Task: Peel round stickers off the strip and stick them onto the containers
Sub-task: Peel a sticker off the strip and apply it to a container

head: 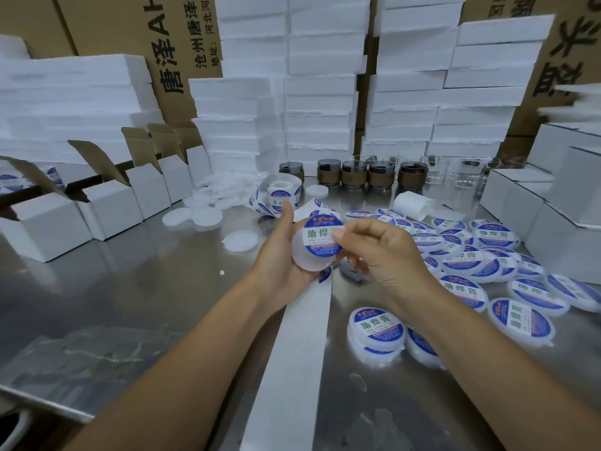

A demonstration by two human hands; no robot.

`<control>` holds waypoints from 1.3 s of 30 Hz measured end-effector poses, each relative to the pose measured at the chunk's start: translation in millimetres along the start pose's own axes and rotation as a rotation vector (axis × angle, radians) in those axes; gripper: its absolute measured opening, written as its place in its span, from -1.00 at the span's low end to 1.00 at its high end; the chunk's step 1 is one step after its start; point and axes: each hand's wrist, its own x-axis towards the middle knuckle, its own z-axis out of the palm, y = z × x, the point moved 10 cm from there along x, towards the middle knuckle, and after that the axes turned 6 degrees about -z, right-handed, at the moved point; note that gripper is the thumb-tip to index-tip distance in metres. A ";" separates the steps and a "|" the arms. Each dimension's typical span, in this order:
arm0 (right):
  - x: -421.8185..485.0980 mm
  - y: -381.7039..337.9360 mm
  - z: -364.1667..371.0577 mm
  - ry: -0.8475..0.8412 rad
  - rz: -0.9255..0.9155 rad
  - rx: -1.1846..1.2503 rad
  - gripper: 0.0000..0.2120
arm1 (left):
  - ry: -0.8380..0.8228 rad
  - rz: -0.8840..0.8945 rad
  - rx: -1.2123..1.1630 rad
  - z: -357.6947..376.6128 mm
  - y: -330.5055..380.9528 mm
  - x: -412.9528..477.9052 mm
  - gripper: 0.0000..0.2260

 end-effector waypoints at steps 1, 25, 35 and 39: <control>-0.2 1.4 -0.1 0.001 -0.001 -0.020 -0.91 | -0.003 -0.010 -0.005 -0.5 -0.2 0.0 -0.35; -2.2 11.6 -1.1 0.022 0.043 -0.089 -0.90 | 0.037 -0.053 0.031 -2.5 -5.5 -3.3 -0.45; -2.3 14.2 -4.4 0.038 0.060 -0.146 -0.89 | 0.014 -0.055 0.046 -0.1 -5.9 -3.8 -0.46; -1.6 16.0 -4.9 0.048 0.065 -0.165 -0.88 | 0.014 -0.051 0.051 1.3 -5.6 -3.9 -0.46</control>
